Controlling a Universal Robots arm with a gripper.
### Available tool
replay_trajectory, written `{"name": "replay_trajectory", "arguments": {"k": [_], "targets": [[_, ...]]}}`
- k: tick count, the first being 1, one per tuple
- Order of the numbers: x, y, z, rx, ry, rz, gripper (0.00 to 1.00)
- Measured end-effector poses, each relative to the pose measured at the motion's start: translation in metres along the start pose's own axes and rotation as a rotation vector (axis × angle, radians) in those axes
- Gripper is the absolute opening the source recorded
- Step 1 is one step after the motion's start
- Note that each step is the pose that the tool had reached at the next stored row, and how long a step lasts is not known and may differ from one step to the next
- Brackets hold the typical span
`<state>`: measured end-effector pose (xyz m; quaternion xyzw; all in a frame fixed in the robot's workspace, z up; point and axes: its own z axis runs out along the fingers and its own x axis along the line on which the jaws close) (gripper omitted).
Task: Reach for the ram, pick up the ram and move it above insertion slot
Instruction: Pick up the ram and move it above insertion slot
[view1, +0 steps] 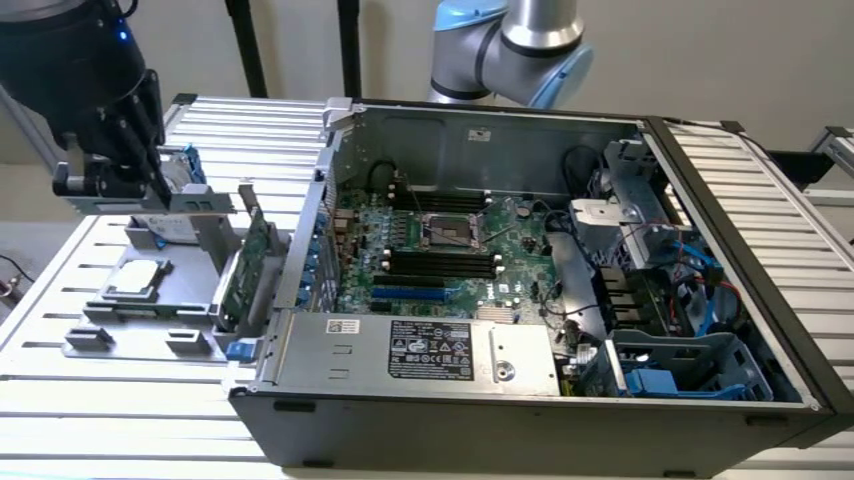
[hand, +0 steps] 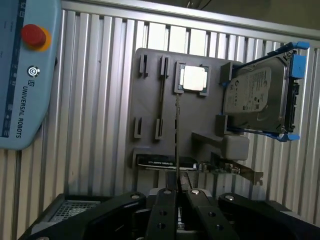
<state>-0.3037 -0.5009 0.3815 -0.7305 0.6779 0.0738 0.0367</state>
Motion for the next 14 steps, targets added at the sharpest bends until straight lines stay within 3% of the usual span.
{"name": "replay_trajectory", "arguments": {"k": [5, 14], "targets": [[0.001, -0.0153, -0.0031, -0.0005, -0.0035, -0.004, 0.13], [0.003, -0.0498, -0.0073, -0.0008, -0.0039, -0.007, 0.13]]}}
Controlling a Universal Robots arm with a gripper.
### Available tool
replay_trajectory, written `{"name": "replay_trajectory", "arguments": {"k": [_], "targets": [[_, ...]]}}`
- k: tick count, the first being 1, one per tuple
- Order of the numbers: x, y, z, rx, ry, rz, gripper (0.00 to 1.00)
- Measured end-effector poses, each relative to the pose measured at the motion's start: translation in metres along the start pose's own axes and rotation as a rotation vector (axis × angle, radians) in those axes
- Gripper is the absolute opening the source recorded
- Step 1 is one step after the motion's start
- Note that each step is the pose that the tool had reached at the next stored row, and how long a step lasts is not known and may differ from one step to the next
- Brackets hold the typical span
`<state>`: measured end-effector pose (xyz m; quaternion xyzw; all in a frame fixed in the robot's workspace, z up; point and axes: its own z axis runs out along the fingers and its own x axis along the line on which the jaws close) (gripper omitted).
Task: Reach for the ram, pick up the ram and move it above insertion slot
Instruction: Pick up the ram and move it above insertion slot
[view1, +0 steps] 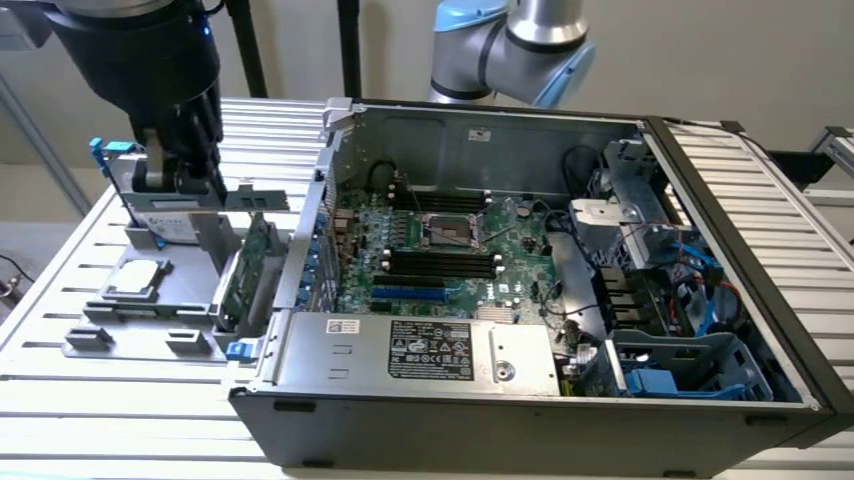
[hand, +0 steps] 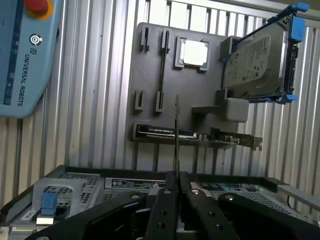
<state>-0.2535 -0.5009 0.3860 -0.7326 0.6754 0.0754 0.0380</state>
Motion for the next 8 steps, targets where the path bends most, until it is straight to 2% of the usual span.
{"name": "replay_trajectory", "arguments": {"k": [8], "targets": [[0.002, -0.0338, -0.0075, -0.0001, 0.0, -0.001, 0.13]]}}
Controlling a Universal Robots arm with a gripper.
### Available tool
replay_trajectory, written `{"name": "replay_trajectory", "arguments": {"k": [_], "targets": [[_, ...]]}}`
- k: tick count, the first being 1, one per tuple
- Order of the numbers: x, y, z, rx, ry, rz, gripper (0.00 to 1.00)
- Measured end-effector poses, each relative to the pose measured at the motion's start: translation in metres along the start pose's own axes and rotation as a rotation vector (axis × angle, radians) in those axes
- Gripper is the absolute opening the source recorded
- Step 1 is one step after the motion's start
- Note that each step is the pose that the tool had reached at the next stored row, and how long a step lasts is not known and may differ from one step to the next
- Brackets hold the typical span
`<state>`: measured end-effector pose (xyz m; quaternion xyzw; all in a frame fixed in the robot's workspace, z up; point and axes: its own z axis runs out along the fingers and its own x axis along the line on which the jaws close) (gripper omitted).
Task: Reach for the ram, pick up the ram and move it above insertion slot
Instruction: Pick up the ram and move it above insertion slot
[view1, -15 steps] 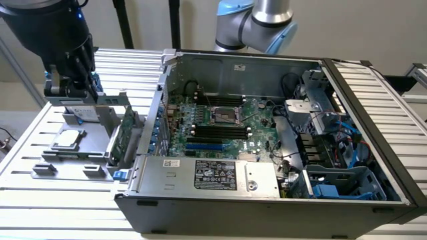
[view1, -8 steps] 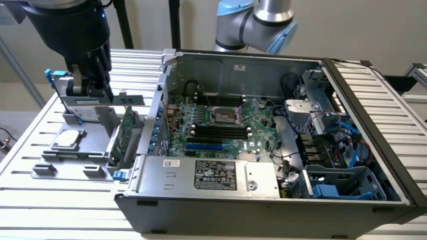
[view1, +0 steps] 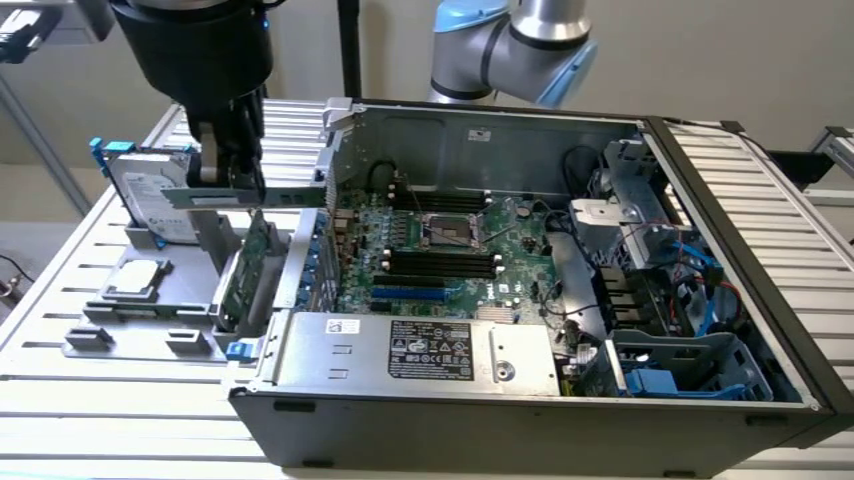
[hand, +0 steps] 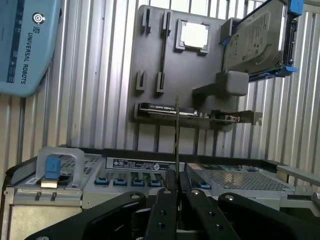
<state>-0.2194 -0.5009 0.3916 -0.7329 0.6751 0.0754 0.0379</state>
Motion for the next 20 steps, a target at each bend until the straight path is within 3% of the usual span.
{"name": "replay_trajectory", "arguments": {"k": [20], "targets": [[0.005, -0.0872, -0.0134, -0.0005, 0.0004, -0.002, 0.13]]}}
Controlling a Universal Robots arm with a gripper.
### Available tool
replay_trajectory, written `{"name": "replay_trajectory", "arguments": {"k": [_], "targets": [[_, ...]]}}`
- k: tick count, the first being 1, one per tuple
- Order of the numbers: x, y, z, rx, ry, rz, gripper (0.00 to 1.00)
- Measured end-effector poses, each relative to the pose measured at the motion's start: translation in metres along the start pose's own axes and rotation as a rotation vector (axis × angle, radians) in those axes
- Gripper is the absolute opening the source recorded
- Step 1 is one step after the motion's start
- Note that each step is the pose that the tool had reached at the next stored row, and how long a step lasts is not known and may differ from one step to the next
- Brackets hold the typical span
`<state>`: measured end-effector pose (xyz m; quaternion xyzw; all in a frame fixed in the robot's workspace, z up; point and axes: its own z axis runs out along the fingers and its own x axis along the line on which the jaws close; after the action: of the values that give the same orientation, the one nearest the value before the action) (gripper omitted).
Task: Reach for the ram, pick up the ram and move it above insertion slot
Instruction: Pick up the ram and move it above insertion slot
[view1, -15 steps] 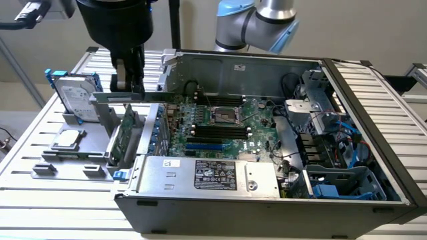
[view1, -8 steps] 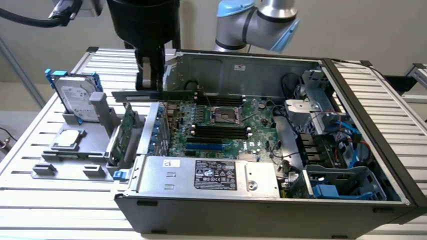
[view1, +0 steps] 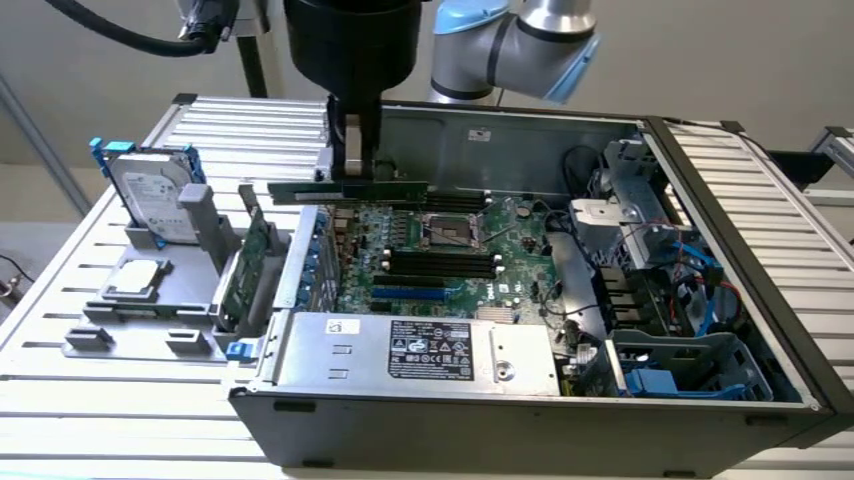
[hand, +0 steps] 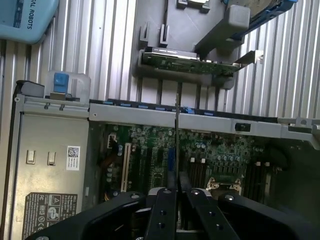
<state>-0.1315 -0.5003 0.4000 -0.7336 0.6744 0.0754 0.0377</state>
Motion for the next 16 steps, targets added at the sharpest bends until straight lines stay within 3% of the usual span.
{"name": "replay_trajectory", "arguments": {"k": [3, 6, 12, 16], "targets": [[-0.002, -0.009, 0.0, -0.0001, 0.0034, 0.0, 0.13], [-0.008, -0.0144, 0.0007, -0.0012, 0.016, 0.001, 0.13], [-0.023, -0.0228, 0.0028, -0.0039, 0.0509, 0.003, 0.13], [-0.034, -0.0274, 0.0047, -0.0065, 0.0836, 0.005, 0.13]]}}
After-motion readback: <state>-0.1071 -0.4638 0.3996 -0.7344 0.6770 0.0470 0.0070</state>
